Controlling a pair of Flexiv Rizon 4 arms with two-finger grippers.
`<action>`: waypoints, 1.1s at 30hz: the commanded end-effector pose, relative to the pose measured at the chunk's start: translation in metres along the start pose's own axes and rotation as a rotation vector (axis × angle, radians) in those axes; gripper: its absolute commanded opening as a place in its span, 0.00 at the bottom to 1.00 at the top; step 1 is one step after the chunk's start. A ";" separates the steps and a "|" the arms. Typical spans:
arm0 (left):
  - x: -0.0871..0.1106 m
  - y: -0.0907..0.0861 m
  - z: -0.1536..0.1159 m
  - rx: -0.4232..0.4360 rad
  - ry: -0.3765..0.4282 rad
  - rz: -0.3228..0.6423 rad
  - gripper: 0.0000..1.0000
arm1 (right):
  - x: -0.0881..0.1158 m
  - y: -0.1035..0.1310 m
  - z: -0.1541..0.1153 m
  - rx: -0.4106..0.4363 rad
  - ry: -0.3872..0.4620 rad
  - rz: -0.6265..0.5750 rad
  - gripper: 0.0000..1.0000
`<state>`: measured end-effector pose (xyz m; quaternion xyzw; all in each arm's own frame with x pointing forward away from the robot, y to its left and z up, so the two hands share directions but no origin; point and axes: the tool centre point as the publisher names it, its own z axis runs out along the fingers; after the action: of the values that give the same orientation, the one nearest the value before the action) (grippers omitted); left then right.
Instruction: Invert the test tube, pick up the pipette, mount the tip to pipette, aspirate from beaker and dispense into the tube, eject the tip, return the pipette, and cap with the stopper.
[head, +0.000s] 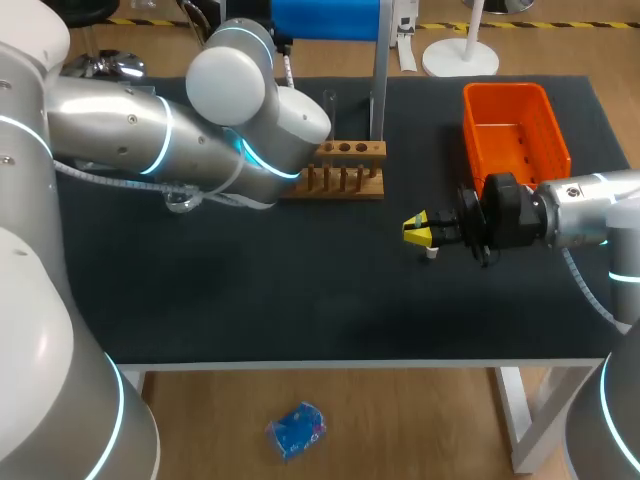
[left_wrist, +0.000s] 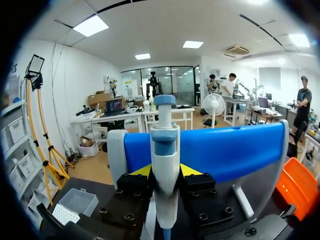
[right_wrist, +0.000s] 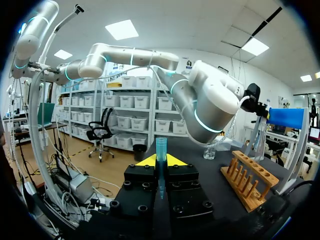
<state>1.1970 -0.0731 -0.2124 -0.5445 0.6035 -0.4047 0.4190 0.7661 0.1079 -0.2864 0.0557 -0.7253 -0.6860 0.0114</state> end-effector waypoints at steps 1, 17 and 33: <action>-0.001 -0.005 -0.001 0.007 -0.005 -0.004 0.00 | 0.001 0.001 0.000 0.003 -0.001 -0.001 0.00; -0.005 -0.043 -0.013 0.066 -0.027 0.005 0.00 | 0.001 0.001 0.000 0.003 -0.001 -0.001 0.00; -0.004 -0.055 -0.041 0.118 0.041 0.008 0.00 | 0.001 0.001 0.000 0.003 -0.001 -0.001 0.00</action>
<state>1.1894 -0.0809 -0.1519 -0.5158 0.5814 -0.4356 0.4540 0.7661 0.1079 -0.2864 0.0557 -0.7253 -0.6860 0.0114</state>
